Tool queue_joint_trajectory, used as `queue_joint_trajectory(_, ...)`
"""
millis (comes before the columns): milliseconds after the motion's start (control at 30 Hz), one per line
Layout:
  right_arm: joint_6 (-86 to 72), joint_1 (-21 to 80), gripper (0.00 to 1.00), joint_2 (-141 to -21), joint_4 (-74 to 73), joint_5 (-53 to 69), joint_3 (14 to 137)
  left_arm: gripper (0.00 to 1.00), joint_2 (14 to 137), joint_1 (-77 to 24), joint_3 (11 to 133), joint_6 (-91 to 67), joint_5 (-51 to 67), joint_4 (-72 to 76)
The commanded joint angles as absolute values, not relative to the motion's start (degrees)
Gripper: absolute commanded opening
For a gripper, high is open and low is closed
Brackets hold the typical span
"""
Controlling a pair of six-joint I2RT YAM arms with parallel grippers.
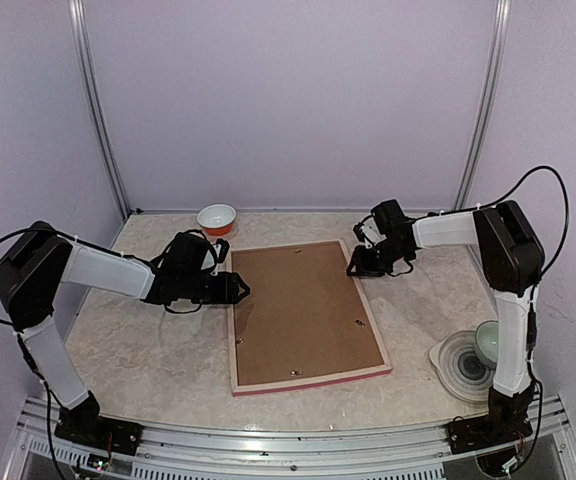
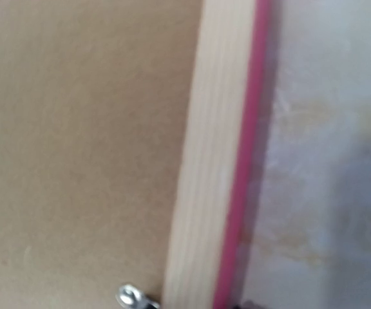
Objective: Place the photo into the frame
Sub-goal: Press the fastener onto the backboard.
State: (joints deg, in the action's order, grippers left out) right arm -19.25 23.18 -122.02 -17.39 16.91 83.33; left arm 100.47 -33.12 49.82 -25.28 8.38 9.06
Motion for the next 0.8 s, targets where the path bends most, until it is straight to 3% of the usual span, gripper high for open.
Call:
queue_joint_trajectory(0, -18.08, 24.13, 0.37, -119.36, -22.43, 12.88, 85.83, 0.63, 100.72, -32.73, 49.22, -25.05, 8.70, 10.55)
queue_joint_trajectory(133, -17.60, 24.47, 0.42, -118.70, -24.37, 8.73, 87.30, 0.62, 100.71, -32.70, 49.15, -25.12, 8.30, 10.42)
queue_joint_trajectory(267, -17.37, 25.34, 0.45, -119.01, -25.12, 6.66, 87.53, 0.54, 100.96, -32.61, 49.22, -25.21, 8.12, 10.21)
queue_joint_trajectory(767, -17.27, 27.38, 0.45, -121.13, -26.32, 1.47, 88.66, 0.46, 101.89, -32.52, 49.55, -25.22, 8.17, 9.84)
